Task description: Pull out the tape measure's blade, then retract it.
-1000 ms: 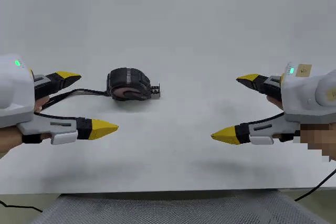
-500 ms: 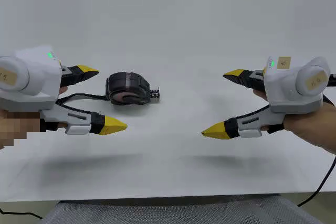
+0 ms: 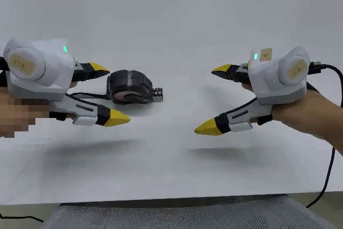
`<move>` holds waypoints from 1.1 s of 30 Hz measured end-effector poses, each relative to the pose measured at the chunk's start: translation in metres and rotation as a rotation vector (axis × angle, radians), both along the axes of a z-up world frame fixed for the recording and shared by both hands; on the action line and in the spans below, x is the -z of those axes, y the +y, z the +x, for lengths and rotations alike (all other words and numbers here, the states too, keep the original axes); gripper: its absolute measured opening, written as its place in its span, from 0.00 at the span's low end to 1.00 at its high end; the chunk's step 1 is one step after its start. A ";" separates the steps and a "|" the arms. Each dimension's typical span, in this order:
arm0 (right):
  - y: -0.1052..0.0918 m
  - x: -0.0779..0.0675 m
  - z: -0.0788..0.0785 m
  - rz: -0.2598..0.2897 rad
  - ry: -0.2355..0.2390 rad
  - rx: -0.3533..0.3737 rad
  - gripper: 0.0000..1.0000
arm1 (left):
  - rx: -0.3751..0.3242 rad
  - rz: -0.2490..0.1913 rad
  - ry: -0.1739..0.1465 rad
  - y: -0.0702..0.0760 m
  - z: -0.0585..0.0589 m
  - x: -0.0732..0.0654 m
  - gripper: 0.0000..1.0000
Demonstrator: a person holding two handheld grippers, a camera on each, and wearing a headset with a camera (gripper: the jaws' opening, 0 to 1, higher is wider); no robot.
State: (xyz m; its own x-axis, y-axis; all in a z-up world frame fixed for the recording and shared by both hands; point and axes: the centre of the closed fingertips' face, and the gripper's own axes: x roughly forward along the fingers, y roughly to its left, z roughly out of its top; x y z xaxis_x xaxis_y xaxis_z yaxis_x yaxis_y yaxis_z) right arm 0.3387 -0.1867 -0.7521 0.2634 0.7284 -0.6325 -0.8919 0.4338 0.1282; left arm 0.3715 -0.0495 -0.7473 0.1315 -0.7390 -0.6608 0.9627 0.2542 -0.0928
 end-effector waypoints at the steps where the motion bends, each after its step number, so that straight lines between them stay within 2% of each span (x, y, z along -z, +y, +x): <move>1: 0.001 0.001 0.001 0.003 0.001 -0.004 0.91 | 0.006 0.005 0.004 0.000 0.001 0.001 0.63; 4: 0.004 0.002 0.003 0.008 0.004 -0.012 0.91 | 0.012 0.008 0.002 -0.001 0.004 0.004 0.59; 7: 0.008 0.004 0.006 0.013 0.010 -0.021 0.91 | 0.023 0.011 0.013 -0.002 0.004 0.008 0.54; 14: 0.015 0.007 0.010 0.021 0.010 -0.037 0.90 | 0.041 0.004 0.008 -0.008 0.007 0.010 0.47; 22: 0.023 0.011 0.015 0.030 0.017 -0.056 0.90 | 0.051 0.004 -0.016 -0.012 0.014 0.009 0.37; 25: 0.025 0.013 0.017 0.033 0.017 -0.063 0.89 | 0.053 0.007 -0.038 -0.013 0.018 0.009 0.33; 33: 0.034 0.018 0.022 0.039 0.020 -0.078 0.88 | 0.072 0.011 -0.053 -0.016 0.018 0.011 0.32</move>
State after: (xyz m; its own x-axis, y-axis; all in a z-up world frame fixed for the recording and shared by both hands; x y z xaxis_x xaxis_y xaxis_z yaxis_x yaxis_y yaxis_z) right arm 0.3605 -0.1528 -0.7701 0.1923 0.7705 -0.6078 -0.9200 0.3571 0.1616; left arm 0.3898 -0.0653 -0.7580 0.1130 -0.7405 -0.6624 0.9820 0.1847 -0.0390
